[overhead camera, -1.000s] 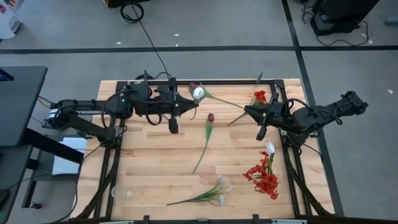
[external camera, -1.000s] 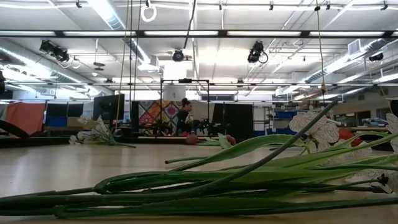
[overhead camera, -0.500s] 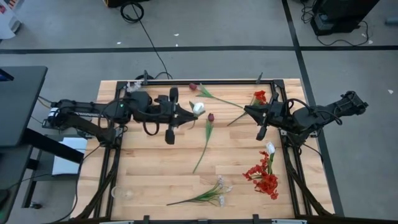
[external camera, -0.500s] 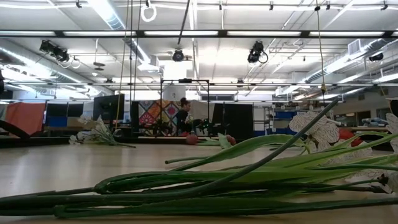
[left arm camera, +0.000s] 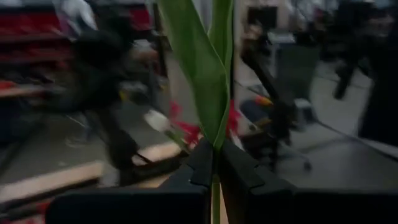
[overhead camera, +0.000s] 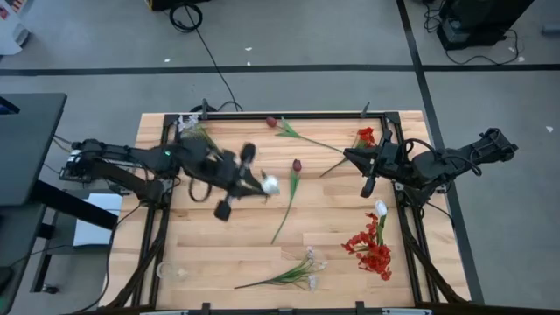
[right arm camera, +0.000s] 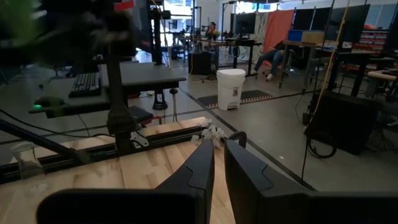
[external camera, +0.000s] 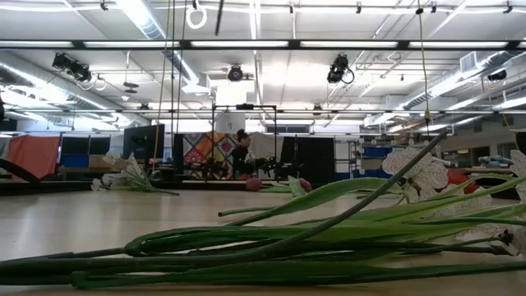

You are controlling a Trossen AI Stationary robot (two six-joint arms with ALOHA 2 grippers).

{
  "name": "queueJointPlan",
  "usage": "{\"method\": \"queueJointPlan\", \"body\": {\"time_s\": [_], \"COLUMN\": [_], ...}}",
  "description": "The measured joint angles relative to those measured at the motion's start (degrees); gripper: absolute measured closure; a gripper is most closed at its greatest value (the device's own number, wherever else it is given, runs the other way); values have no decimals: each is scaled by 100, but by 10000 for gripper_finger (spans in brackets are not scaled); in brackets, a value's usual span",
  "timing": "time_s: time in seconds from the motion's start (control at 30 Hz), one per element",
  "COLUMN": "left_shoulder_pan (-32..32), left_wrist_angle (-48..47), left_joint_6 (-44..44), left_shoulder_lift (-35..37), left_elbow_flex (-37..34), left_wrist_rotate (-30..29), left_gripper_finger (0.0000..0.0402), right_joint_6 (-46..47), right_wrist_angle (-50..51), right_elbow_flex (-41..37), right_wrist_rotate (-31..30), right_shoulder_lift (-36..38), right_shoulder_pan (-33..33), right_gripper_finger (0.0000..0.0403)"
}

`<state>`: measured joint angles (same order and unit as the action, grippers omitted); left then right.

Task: Sort flowers into vase by color
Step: Put the white flower into the red vase

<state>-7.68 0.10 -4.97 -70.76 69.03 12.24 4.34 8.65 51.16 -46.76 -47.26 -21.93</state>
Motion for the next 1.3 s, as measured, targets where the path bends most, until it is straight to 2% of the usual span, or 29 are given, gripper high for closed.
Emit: {"method": "queueJointPlan", "body": {"time_s": [0.1,0.27,0.43,0.57,0.77,1.13,1.23,1.3], "left_shoulder_pan": [-236,-536,-533,-507,-499,-308,-262,-260], "left_wrist_angle": [309,1976,3242,3270,3280,3102,3107,3107], "left_joint_6": [-83,-179,174,411,239,993,1093,1141], "left_shoulder_lift": [-308,-882,-1536,-1911,-2178,-2192,-2192,-2192], "left_elbow_flex": [-26,-4,68,271,337,339,339,339], "left_wrist_rotate": [6,11,22,-184,-596,-669,-934,-1159], "left_gripper_finger": [381,381,381,381,381,377,377,377], "right_joint_6": [-2,0,-2,0,0,0,38,425], "right_wrist_angle": [0,-1,-1,1,-1,-25,-67,-180], "right_elbow_flex": [0,0,0,0,0,0,0,0], "right_wrist_rotate": [2,2,2,3,4,4,1,49], "right_shoulder_lift": [0,0,0,-2,-2,-5,-2,-5], "right_shoulder_pan": [0,0,0,0,0,0,2,0], "right_gripper_finger": [355,355,355,355,355,355,355,355]}}
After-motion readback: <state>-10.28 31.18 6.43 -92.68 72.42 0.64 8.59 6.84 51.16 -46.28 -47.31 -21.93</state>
